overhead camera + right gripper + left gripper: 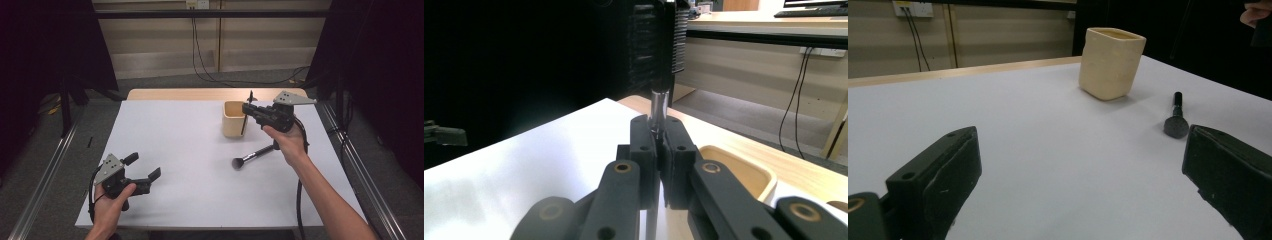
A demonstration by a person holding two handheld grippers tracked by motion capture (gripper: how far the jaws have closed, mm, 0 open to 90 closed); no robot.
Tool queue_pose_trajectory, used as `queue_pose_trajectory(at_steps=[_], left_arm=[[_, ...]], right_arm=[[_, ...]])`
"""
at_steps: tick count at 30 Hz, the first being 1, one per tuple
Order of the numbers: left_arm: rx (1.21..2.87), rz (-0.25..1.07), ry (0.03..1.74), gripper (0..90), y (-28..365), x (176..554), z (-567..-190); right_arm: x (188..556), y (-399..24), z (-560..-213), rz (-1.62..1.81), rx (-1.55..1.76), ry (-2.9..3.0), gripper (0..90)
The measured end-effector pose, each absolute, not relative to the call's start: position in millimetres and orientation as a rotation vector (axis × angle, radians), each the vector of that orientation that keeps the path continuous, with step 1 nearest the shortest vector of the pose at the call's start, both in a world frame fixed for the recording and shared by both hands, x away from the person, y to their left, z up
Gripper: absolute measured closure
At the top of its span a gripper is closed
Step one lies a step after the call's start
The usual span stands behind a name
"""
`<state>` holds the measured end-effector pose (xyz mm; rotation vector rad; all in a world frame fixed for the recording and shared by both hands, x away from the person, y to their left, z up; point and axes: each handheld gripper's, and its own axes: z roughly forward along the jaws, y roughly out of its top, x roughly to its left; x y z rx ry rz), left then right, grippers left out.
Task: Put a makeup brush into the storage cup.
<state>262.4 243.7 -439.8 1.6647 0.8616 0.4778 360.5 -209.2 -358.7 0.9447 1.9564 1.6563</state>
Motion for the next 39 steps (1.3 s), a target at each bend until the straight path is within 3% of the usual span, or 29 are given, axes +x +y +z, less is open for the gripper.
queue_pose_trajectory(at_steps=[39], left_arm=[[1.710,0.485,0.804,3.1,250.3,254.1,-439.3]], right_arm=[[419.6,-201.8,-334.8,1.612,0.999,1.883,85.8]])
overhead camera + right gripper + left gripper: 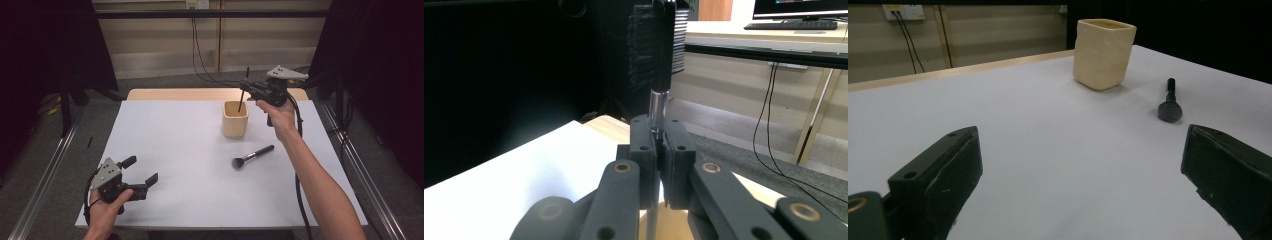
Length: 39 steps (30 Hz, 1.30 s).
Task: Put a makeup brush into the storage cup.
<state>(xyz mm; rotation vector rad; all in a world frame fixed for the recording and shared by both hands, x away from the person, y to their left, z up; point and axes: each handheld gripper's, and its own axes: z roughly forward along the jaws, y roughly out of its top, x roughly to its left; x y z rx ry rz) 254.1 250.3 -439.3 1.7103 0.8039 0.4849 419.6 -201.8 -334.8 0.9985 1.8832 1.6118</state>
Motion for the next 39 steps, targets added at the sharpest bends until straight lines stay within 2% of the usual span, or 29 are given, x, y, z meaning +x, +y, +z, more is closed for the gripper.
queue_pose_trajectory(at_steps=[39], left_arm=[[1.716,0.508,0.810,3.8,251.0,255.8,-440.8]], right_arm=[[430.7,-205.6,-381.6,1.533,1.094,1.932,85.7]])
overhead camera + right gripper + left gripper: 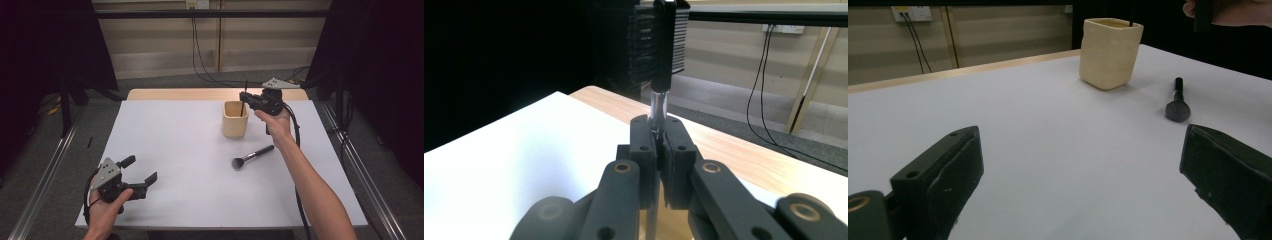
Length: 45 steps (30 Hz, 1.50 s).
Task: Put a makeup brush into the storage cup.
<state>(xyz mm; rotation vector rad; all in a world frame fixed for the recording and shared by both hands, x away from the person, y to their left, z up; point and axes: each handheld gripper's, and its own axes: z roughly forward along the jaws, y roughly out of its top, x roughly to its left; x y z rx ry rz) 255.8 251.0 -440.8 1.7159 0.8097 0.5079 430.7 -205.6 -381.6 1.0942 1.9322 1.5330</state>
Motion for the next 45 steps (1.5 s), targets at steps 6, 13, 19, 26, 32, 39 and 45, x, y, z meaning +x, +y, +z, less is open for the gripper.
queue_pose_trajectory(at_steps=[6,13,19,26,32,39,45], left_arm=[[1.712,0.508,0.813,3.8,252.4,255.8,-441.2],[1.712,0.508,0.810,3.8,251.7,254.4,-440.6],[1.716,0.510,0.811,3.8,252.1,255.2,-440.9],[1.714,0.511,0.808,3.8,250.9,253.8,-440.5],[1.714,0.505,0.811,3.8,250.8,253.9,-440.8],[1.718,0.508,0.812,3.8,250.8,254.2,-440.9],[1.718,0.508,0.816,3.8,251.0,254.2,-441.2]], right_arm=[[432.7,-202.7,-388.7,1.536,1.102,1.941,85.7],[431.6,-201.1,-396.9,1.535,1.114,1.949,85.7],[431.3,-201.2,-402.1,1.535,1.131,1.954,85.7],[431.1,-200.7,-404.9,1.537,1.148,1.962,85.6],[430.7,-200.5,-406.2,1.534,1.158,1.964,85.3],[430.8,-202.5,-411.2,1.523,1.168,1.962,68.7],[428.5,-203.7,-413.5,1.502,1.184,1.927,42.9]])
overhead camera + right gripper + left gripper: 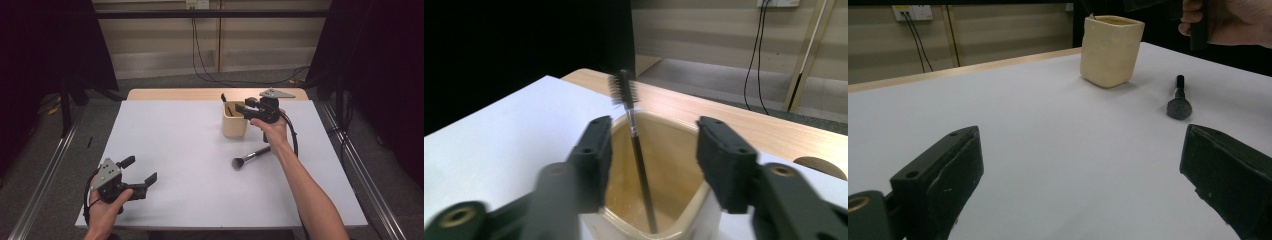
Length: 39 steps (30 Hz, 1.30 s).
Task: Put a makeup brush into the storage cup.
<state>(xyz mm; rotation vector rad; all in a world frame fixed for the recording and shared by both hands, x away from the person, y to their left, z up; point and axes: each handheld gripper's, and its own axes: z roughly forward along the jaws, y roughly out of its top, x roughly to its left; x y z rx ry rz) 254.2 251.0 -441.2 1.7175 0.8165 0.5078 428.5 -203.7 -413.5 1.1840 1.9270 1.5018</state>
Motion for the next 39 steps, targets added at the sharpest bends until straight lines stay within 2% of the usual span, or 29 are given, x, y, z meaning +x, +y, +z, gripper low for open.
queue_pose_trajectory(at_steps=[10,17,39], left_arm=[[1.705,0.503,0.829,3.7,254.0,256.1,-441.5],[1.712,0.500,0.821,3.4,253.5,257.0,-442.0],[1.693,0.516,0.825,3.4,253.2,260.3,-441.2]], right_arm=[[419.1,-201.4,-410.9,1.496,1.139,1.904,12.8],[413.0,-206.1,-410.6,1.501,1.144,1.901,1.4],[367.2,-242.2,-408.1,1.463,1.169,1.826,1.9]])
